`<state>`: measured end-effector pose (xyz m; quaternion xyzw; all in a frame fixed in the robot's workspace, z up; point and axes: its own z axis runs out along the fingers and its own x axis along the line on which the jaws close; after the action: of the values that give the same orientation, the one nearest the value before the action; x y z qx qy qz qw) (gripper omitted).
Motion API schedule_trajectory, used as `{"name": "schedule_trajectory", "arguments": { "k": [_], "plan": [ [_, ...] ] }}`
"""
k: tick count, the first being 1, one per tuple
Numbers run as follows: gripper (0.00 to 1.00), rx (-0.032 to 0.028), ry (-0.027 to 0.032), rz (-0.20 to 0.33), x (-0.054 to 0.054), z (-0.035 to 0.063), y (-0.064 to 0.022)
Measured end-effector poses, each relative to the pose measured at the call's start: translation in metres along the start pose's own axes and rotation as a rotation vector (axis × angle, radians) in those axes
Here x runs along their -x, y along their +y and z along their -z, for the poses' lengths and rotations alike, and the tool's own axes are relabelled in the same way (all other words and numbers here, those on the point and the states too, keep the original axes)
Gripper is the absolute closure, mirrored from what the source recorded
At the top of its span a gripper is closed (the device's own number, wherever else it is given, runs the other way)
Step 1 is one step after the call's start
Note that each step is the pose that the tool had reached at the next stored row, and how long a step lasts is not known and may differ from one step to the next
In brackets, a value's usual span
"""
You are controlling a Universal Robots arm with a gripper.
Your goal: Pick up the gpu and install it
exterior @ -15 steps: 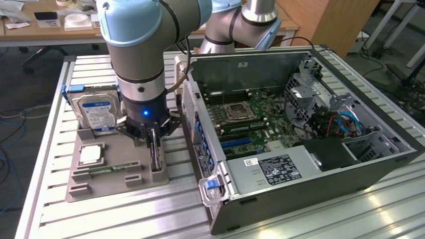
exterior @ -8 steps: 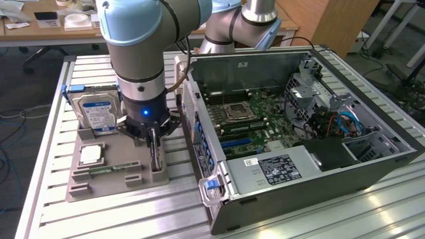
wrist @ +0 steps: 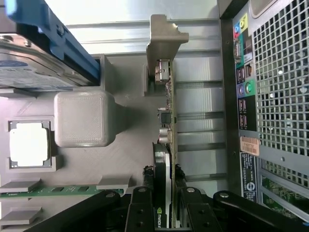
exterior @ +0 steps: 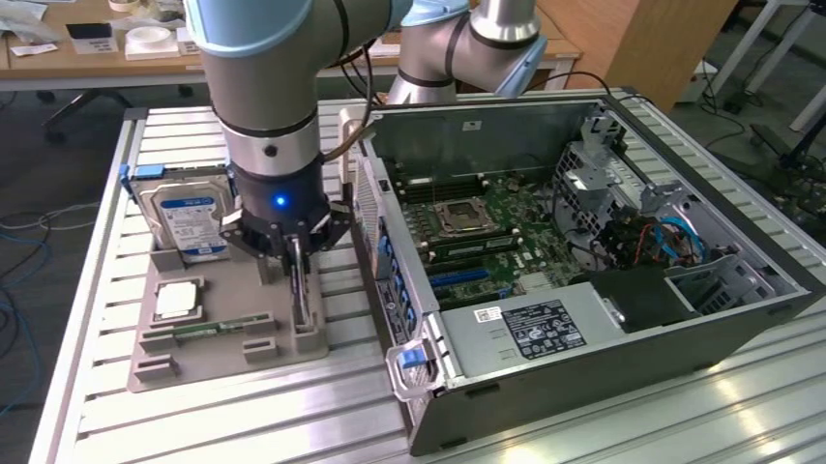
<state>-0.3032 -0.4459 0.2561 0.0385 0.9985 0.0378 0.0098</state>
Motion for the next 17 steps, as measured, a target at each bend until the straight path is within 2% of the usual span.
{"name": "schedule_trajectory", "arguments": {
  "k": [17],
  "plan": [
    [0.73,-0.0001,0.0001,0.000,0.001,0.0617,0.0047]
  ]
}}
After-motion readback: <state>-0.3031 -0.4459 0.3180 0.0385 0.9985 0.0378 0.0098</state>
